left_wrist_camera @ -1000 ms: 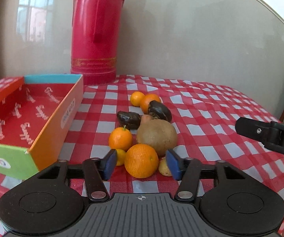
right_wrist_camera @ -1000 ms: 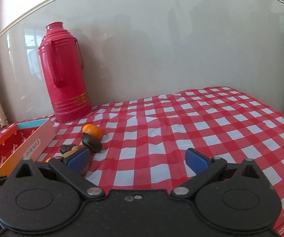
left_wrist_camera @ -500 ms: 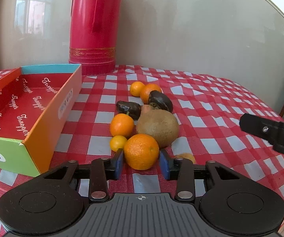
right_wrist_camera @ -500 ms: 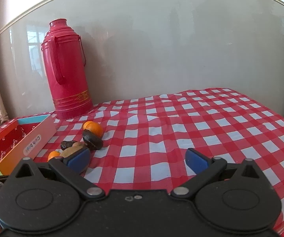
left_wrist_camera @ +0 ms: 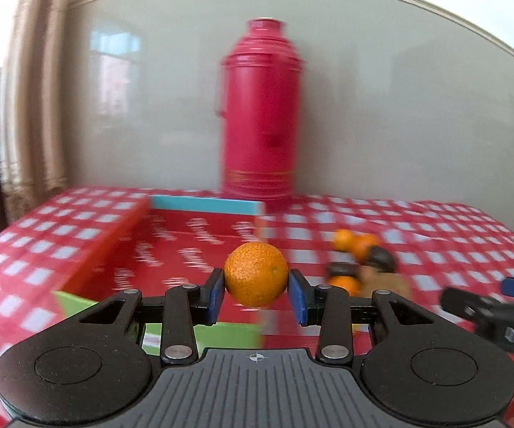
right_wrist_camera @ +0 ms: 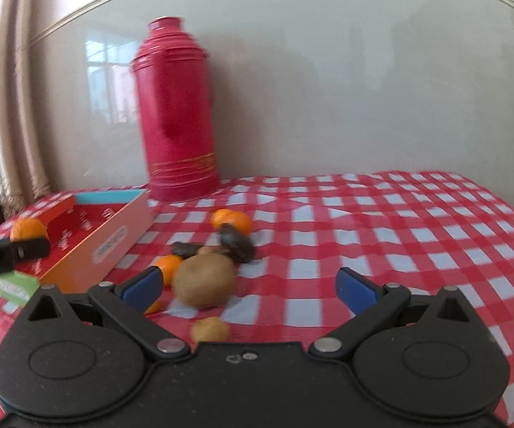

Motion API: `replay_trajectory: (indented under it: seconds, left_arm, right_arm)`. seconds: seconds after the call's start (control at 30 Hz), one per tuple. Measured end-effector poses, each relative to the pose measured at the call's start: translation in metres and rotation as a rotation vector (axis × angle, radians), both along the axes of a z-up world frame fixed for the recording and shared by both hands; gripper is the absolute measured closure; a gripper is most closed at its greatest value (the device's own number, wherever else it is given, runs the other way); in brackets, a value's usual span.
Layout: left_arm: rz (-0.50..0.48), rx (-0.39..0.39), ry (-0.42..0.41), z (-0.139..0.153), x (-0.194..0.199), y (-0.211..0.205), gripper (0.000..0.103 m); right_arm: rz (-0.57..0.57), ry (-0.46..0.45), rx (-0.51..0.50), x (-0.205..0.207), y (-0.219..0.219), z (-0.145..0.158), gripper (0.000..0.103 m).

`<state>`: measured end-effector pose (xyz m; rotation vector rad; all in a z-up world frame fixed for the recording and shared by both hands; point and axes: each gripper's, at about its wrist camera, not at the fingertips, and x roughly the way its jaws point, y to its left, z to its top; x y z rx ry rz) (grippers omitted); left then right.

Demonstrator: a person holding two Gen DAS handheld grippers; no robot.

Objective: Organize fruits
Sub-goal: 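Carry the orange into the box and open the left gripper, then reach the right gripper to the small yellow fruit and grasp it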

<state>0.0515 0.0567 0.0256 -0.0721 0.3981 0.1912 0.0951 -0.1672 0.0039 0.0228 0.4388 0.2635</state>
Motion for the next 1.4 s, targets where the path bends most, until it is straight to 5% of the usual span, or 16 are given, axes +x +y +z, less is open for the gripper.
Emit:
replay_trajectory:
  seconds: [0.2,0.27,0.5,1.0,1.2,1.4]
  left_arm:
    - [0.073,-0.041,0.011,-0.002,-0.006,0.040,0.062]
    - [0.077,-0.039,-0.014,-0.002,-0.014,0.043,0.026]
    - [0.072,-0.007,-0.050,0.001,-0.037,0.039,0.000]
    - [0.078,0.065,0.058,-0.016,-0.045,0.034,0.000]
    - [0.064,0.091,0.078,-0.020,-0.039,0.034,0.000]
    - [0.073,0.066,0.071,-0.021,-0.040,0.043,0.000]
  right_arm:
    - [0.086,-0.025,-0.061,-0.010,0.030,-0.001,0.006]
    - [0.093,-0.020,-0.066,-0.011,0.035,-0.002,0.006]
    - [0.101,0.082,-0.003,-0.006,0.033,-0.011,0.006]
    - [0.072,0.106,-0.092,-0.003,0.021,-0.019,0.014]
    - [0.064,0.166,-0.097,0.009,0.028,-0.025,0.038]
    - [0.071,0.177,-0.172,0.015,0.038,-0.033,0.048]
